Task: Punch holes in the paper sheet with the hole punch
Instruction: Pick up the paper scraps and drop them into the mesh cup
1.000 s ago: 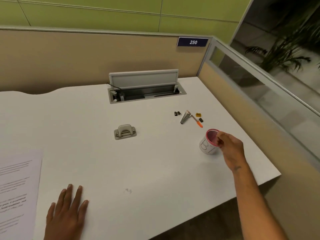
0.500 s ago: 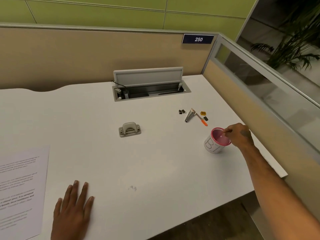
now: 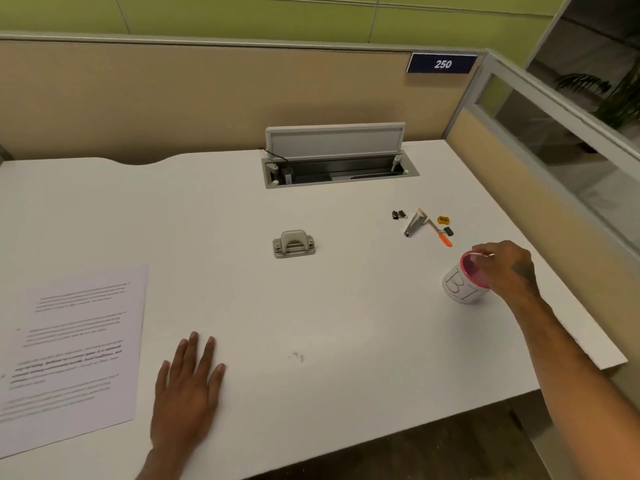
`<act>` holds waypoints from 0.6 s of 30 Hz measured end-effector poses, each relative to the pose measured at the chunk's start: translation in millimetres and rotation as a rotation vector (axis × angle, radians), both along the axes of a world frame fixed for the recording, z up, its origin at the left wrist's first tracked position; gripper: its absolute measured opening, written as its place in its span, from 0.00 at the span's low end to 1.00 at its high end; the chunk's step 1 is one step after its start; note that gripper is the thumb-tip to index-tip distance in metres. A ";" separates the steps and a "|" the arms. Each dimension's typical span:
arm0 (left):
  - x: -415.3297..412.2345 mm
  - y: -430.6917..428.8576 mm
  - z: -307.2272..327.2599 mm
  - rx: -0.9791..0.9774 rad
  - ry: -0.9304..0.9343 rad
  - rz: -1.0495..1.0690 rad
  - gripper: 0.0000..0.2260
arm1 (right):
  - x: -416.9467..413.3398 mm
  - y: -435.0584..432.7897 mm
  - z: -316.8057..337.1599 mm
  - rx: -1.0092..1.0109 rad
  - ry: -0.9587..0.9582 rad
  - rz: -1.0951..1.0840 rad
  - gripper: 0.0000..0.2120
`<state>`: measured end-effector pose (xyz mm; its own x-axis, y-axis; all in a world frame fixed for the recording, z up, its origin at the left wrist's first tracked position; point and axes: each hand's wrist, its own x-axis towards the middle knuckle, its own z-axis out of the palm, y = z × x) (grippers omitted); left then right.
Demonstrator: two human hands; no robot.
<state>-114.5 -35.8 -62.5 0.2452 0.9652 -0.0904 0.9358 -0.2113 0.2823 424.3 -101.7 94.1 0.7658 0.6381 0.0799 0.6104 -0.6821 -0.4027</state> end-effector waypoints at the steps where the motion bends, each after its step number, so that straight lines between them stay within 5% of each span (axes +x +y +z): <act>1: 0.5 -0.4 1.4 -0.002 0.006 -0.005 0.31 | -16.7 0.8 -3.3 0.074 0.041 0.009 0.10; 4: -1.4 0.3 2.3 -0.009 0.026 -0.008 0.30 | -92.7 -0.3 -27.0 0.213 0.207 0.140 0.07; 9: -2.6 0.2 0.8 -0.006 0.054 -0.021 0.29 | -227.0 -8.1 -87.1 -0.011 0.543 0.429 0.05; 18: -5.2 0.8 -6.6 -0.006 0.041 -0.029 0.27 | -275.9 15.1 -117.9 -0.148 0.563 0.510 0.02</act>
<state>-119.8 -35.0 -69.1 0.2691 0.9572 -0.1069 0.9401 -0.2369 0.2450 148.4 -86.5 -23.8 0.2744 0.8964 -0.3480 0.5937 -0.4426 -0.6720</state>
